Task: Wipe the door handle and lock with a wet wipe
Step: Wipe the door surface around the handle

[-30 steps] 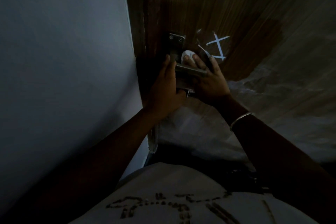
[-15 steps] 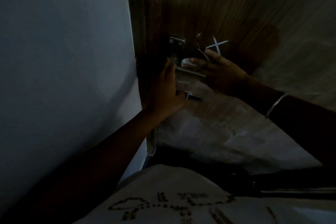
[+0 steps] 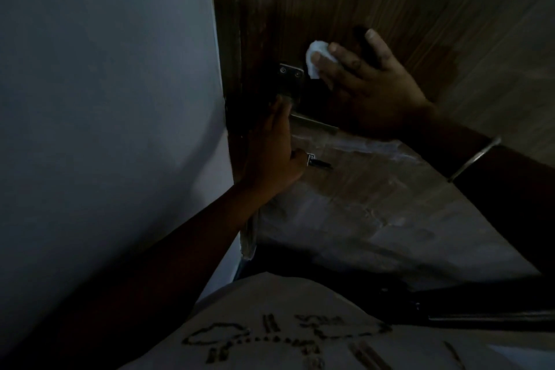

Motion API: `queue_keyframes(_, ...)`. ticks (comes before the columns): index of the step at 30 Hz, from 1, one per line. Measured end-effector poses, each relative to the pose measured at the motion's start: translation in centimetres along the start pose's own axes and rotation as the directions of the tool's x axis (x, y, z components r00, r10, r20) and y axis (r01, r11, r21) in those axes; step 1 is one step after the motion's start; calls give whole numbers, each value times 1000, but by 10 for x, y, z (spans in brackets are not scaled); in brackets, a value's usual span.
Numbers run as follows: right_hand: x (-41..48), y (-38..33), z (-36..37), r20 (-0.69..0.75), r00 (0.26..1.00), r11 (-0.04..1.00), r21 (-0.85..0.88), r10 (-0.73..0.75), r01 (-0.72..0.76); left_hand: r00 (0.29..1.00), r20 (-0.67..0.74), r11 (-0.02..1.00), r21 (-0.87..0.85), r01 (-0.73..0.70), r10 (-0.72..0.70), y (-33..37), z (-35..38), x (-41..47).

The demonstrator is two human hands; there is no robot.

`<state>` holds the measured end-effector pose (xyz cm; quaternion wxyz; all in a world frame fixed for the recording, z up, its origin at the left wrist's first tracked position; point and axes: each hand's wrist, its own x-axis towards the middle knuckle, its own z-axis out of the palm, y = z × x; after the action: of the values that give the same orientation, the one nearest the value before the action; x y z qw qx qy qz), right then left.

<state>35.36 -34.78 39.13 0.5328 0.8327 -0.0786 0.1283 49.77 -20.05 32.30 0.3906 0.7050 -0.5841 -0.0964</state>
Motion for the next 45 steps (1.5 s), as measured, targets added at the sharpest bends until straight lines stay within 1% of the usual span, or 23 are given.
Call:
queue_keyframes(3,1,-17,1,11,1000,1000,1,-27,27,1000,0,1000,-12,-17,17,-1,1,2)
queue_keyframes(5,2,-19,-1,-14,1000,1000,22,-14,15,999,-9,998,-44,-35,34,-1,1,2)
queue_keyframes(7,1,-16,-3,-25,998,998,15,64,-64,999,-6,995,-92,-35,35,-2,0,2)
queue_keyframes(9,-1,-12,-4,-21,980,980,-12,196,-196,999,-2,991,-128,-34,34,-2,0,2)
queue_keyframes(10,-1,-12,-4,-25,968,968,-17,249,-250,999,-4,991,-127,-35,35,-2,0,2)
queue_keyframes(11,-1,-14,-4,-22,963,963,-11,269,-270,999,-9,993,-115,-39,38,-1,-1,3)
queue_keyframes(13,-1,-24,-5,22,975,975,26,220,-220,999,-8,995,-92,-46,46,0,-3,4)
queue_keyframes(15,-1,-34,-7,59,988,987,69,144,-148,999,16,992,-121,-43,46,1,-5,5)
queue_keyframes(16,0,-37,-8,58,988,986,75,142,-147,999,23,988,-148,-37,40,0,-7,5)
queue_keyframes(18,-1,-37,-10,46,972,969,76,232,-235,1000,16,981,-195,-21,25,-2,-10,7)
queue_keyframes(20,-5,-39,-10,27,927,924,80,374,-375,1000,22,977,-212,2,3,-3,-12,8)
queue_keyframes(22,-11,-46,-10,35,887,883,90,460,-461,999,39,977,-213,12,-4,-4,-12,9)
queue_keyframes(27,-12,-58,-14,120,872,867,109,474,-486,995,98,979,-204,-11,32,-5,-8,9)
queue_keyframes(29,-14,-59,-16,141,830,822,126,539,-555,993,115,987,-160,-14,32,-6,-6,9)
queue_keyframes(30,-16,-61,-17,161,795,785,137,584,-604,992,117,990,-137,-18,34,-6,-6,10)
queue_keyframes(32,-20,-64,-21,207,703,693,132,680,-709,993,113,993,-118,-33,47,-7,-7,10)
queue_keyframes(34,-21,-68,-24,230,623,618,100,748,-780,993,109,994,-102,-45,56,-8,-8,10)
queue_keyframes(36,-18,-71,-26,236,591,585,102,772,-805,992,112,997,-69,-46,53,-7,-7,10)
queue_keyframes(37,-14,-72,-27,236,598,589,116,766,-800,993,111,997,-55,-44,50,-7,-7,10)
queue_keyframes(40,-2,-73,-26,213,696,673,176,686,-718,993,101,998,-29,-51,54,-7,-5,10)
queue_keyframes(41,1,-73,-27,213,717,694,183,664,-696,994,98,998,-25,-52,54,-7,-5,11)
queue_keyframes(43,1,-73,-28,231,714,692,181,661,-699,994,98,999,-25,-48,50,-7,-5,11)
queue_keyframes(45,-7,-76,-28,269,653,634,164,709,-756,994,104,999,-31,-42,45,-7,-5,10)
